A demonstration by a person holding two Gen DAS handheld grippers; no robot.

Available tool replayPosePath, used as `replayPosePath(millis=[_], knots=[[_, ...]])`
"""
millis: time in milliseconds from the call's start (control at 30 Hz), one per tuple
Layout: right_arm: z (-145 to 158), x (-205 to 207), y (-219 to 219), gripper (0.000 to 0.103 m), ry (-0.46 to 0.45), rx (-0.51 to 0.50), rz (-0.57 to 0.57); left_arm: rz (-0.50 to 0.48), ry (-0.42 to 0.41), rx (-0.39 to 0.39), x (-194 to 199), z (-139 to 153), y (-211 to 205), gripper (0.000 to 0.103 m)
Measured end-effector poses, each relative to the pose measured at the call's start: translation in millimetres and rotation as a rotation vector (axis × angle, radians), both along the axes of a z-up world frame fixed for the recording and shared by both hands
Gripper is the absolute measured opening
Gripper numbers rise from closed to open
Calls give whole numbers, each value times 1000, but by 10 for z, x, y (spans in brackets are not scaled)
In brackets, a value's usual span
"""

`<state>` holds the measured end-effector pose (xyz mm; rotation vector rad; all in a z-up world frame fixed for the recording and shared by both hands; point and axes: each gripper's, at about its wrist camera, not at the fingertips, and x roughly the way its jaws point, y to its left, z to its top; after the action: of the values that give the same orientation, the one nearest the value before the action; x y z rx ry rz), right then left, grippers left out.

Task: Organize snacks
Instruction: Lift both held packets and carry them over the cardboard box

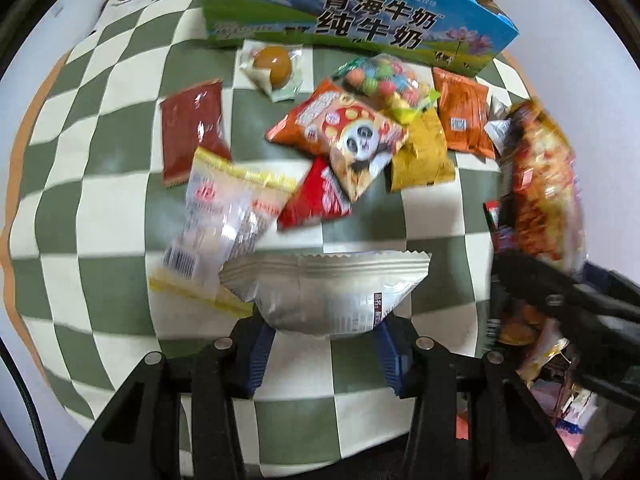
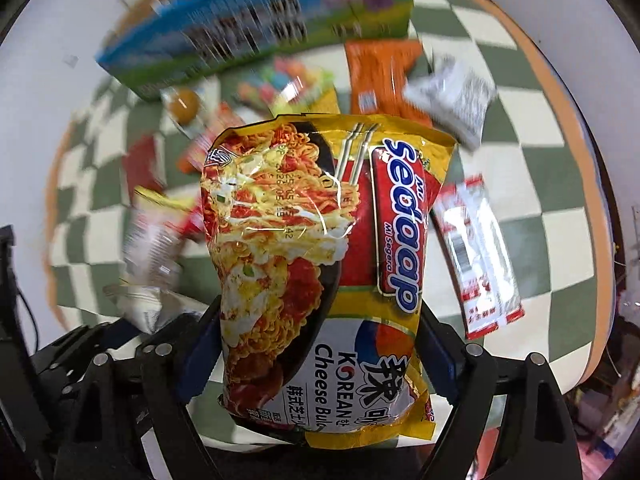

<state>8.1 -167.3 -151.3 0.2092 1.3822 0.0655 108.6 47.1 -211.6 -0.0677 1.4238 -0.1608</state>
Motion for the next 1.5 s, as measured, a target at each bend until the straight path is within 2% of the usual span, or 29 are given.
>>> replayPosePath(millis=[133,200,233,300,367,467,600,767,867,1000,1033,1167,1300,1400,1500], knots=[[248,82,-98,88,-25,-2,14,49,116,-47,258,-458,23,46],[262,193,-144,88,-9,-21,23,85,183,-50,352,-670,45,46],[206,247,-195,88,14,-16,20,106,206,-50,398,-755,59,50],[107,314,-220,88,48,-18,24,133,227,-51,451,-849,68,57],[-66,467,-283,88,72,-20,15,158,238,-43,497,-937,69,58],[-200,464,-367,88,112,-8,1,191,211,-13,495,-927,56,56],[-296,428,-375,88,133,-14,17,161,150,35,372,-675,-48,55],[-150,469,-376,88,122,39,23,117,77,1,307,-104,-59,55],[183,449,-506,88,82,91,37,108,16,-46,403,368,-60,55],[729,588,-592,88,-1,161,52,95,-95,-104,752,1017,-18,55],[908,674,-608,88,-36,172,58,90,-123,-116,894,1197,-40,55],[1452,1084,-736,88,-135,214,78,72,-176,-143,1557,1576,-45,56],[1690,1707,-779,88,-213,163,109,49,-162,-88,2442,1604,-72,56],[1564,2202,-698,88,-208,123,135,56,-88,-75,3008,1334,9,56],[1304,2643,-637,88,-172,86,151,53,-21,-55,3328,1031,18,56]])
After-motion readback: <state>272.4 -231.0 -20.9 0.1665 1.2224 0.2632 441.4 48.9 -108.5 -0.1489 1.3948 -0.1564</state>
